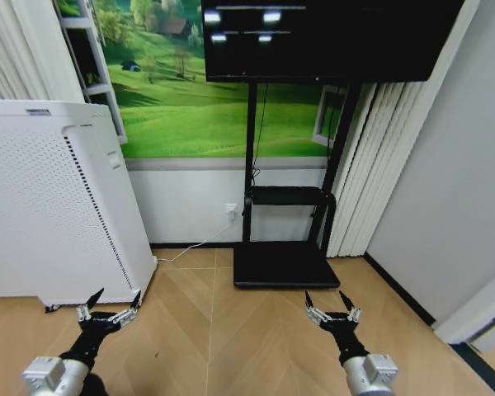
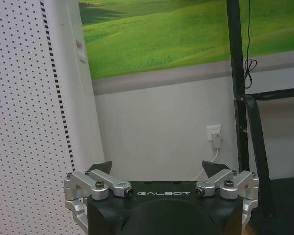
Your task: Pick up the trash bin and place the garbage on the floor into it.
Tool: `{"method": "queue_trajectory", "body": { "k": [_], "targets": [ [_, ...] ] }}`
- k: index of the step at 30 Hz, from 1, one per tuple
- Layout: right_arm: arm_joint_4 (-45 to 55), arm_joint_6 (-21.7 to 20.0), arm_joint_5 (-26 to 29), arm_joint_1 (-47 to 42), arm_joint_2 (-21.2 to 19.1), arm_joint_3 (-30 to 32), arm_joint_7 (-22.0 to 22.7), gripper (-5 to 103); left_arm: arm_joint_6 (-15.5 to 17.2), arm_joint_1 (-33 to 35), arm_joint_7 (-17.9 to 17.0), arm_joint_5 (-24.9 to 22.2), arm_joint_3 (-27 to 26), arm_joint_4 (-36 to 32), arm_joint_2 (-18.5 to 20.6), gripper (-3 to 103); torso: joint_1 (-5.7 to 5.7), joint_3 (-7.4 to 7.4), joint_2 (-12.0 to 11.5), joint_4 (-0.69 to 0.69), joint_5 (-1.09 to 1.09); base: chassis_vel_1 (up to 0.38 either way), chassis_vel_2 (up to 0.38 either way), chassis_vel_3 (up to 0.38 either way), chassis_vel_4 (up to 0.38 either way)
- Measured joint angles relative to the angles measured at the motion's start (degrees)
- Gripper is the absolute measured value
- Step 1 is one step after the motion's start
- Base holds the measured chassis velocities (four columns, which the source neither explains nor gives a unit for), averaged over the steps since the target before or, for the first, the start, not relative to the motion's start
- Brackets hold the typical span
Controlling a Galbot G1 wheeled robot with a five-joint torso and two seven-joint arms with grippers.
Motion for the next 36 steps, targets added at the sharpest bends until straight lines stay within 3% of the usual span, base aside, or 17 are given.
{"method": "queue_trajectory", "body": {
  "k": [36],
  "targets": [
    [0.0, 0.0, 0.0, 0.0, 0.0, 0.0, 0.0, 100, 0.0, 0.0, 0.0, 0.0, 0.0, 0.0, 0.0, 100, 2.57, 6.0, 8.57, 0.0, 0.0, 0.0, 0.0, 0.0, 0.0]
  ]
}}
